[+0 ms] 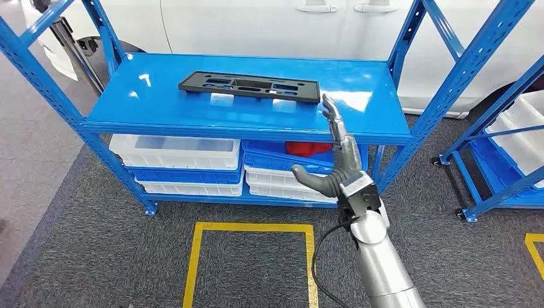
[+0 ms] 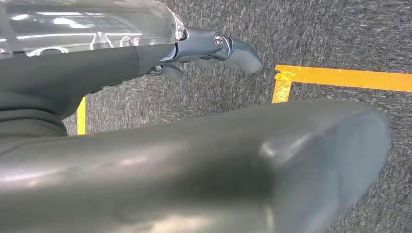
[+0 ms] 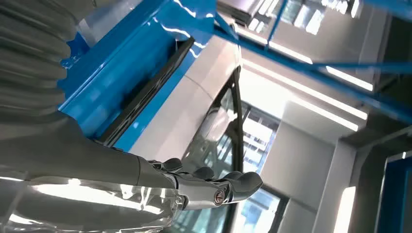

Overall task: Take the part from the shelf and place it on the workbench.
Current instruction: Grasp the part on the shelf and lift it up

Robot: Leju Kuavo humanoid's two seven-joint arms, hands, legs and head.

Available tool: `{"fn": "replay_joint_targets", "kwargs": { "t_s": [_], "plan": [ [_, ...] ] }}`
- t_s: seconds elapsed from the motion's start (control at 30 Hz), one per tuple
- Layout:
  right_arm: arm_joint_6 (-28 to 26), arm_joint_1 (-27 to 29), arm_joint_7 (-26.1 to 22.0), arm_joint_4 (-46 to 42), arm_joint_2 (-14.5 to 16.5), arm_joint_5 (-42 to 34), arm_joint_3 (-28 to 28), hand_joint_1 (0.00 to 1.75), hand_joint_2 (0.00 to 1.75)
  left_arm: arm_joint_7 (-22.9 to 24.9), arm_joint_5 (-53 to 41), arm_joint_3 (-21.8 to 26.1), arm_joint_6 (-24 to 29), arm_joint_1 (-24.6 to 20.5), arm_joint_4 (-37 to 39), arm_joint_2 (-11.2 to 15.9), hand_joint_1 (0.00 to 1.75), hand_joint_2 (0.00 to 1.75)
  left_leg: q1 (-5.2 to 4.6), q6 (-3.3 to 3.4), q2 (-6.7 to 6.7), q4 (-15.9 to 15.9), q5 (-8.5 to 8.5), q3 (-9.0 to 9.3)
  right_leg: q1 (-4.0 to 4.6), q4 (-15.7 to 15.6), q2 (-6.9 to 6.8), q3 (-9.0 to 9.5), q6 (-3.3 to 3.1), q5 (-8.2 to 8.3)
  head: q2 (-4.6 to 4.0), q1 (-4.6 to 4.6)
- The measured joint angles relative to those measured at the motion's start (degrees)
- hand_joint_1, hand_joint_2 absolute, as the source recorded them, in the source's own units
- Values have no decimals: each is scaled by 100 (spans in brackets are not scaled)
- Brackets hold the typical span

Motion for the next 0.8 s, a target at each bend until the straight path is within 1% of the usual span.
{"fn": "replay_joint_targets", "kwargs": {
  "t_s": [0.07,0.13,0.17,0.2,0.23,0.27,0.3,0.33,0.37,0.4,0.43,0.47,0.5,0.53,0.57,0.6,0.63,0.67,0.73,0.77,0.8],
  "plan": [
    [-67,-69,42,20,7,129,153,0,175,2,-22,14,2,-6,5,-7,0,0,-7,4,-6,12,-7,4,0,-139,0,43,-12,173,-1,0],
    [-314,-381,203,144,57,593,644,0,175,10,-75,57,9,-52,27,-37,0,0,-32,-40,-15,55,-32,-21,28,-988,1,382,-90,621,-1,0],
    [-436,-534,288,232,85,821,862,0,175,15,-98,79,13,-76,37,-50,0,0,-38,-75,-16,66,-39,-32,45,-1385,4,546,-131,787,0,0],
    [-564,-688,381,342,119,1061,1076,0,175,19,-125,101,15,-100,47,-63,0,0,-51,-116,-17,73,-49,-42,49,-1727,5,684,-179,910,0,0],
    [-637,-756,439,437,144,1193,1165,0,175,20,-139,113,15,-107,51,-67,0,0,-48,-144,-14,85,-68,-43,36,-1764,3,699,-206,927,-1,0],
    [-711,-834,500,538,172,1318,1247,0,175,19,-151,121,15,-113,54,-73,0,0,-43,-173,-10,168,-131,-76,20,-1803,-1,718,-232,945,-1,-1],
    [-786,-919,563,649,204,1441,1326,0,175,18,-161,127,15,-120,56,-77,0,0,-35,-203,-7,361,-247,-162,1,-1838,-7,737,-255,961,-1,-1],
    [-864,-999,634,772,230,1566,1405,0,175,18,-166,132,15,-123,57,-81,0,0,-15,-233,-2,678,-410,-312,-4,-1851,-11,747,-267,968,-1,-2],
    [-941,-1070,710,903,249,1690,1478,0,175,18,-170,137,15,-125,58,-82,0,0,1,-262,-1,1071,-580,-505,-6,-1853,-15,748,-272,969,-1,-2],
    [-1014,-1122,790,1037,262,1810,1545,0,175,18,-174,143,15,-124,59,-82,0,0,18,-288,0,1426,-697,-689,-7,-1852,-18,748,-272,968,-1,-2],
    [-1090,-1167,873,1174,271,1932,1606,0,175,18,-181,149,14,-121,59,-83,0,0,36,-311,1,1632,-719,-808,-9,-1850,-21,749,-269,965,0,-2],
    [-1167,-1219,957,1309,281,2052,1661,0,175,18,-188,154,11,-119,60,-83,0,0,54,-330,2,1602,-618,-816,-14,-1845,-22,752,-262,961,-1,-2],
    [-1244,-1280,1041,1441,296,2170,1716,0,175,17,-196,159,9,-119,60,-83,0,0,75,-345,4,1342,-423,-711,-24,-1837,-20,757,-249,952,-1,-2],
    [-1323,-1355,1124,1568,312,2288,1768,0,175,15,-204,164,7,-122,61,-83,0,0,97,-361,7,930,-199,-533,-31,-1823,-17,761,-227,939,-2,-2],
    [-1406,-1437,1203,1695,330,2407,1819,0,175,13,-209,168,4,-130,65,-86,0,0,98,-368,6,536,-43,-355,-29,-1805,-10,757,-195,926,-2,-2],
    [-1480,-1520,1284,1814,348,2516,1865,0,175,12,-213,171,2,-139,69,-88,0,0,96,-349,3,257,48,-231,-23,-1790,-4,747,-159,921,-2,-2],
    [-1554,-1599,1367,1939,361,2630,1909,0,175,10,-218,174,-1,-145,75,-92,0,0,87,-319,-1,110,69,-172,-12,-1784,2,735,-125,923,-1,-1],
    [-1629,-1669,1455,2066,371,2749,1953,0,175,9,-223,175,-4,-150,81,-94,0,0,71,-273,-8,88,50,-166,-4,-1791,5,728,-90,932,-1,-1],
    [-1778,-1789,1646,2302,384,2988,2024,0,87,7,-238,177,-12,-152,87,-95,0,0,69,-176,-15,75,72,-172,-15,-1792,1,729,-25,925,-1,0],
    [-1858,-1852,1744,2417,389,3110,2054,0,44,6,-246,177,-16,-156,90,-97,0,0,69,-131,-16,64,82,-169,-23,-1719,-1,700,2,865,-1,0],
    [-1937,-1920,1839,2533,392,3226,2082,0,0,5,-253,177,-20,-164,92,-98,0,0,68,-92,-14,53,93,-168,-28,-1536,-2,618,19,749,0,0]
  ]
}}
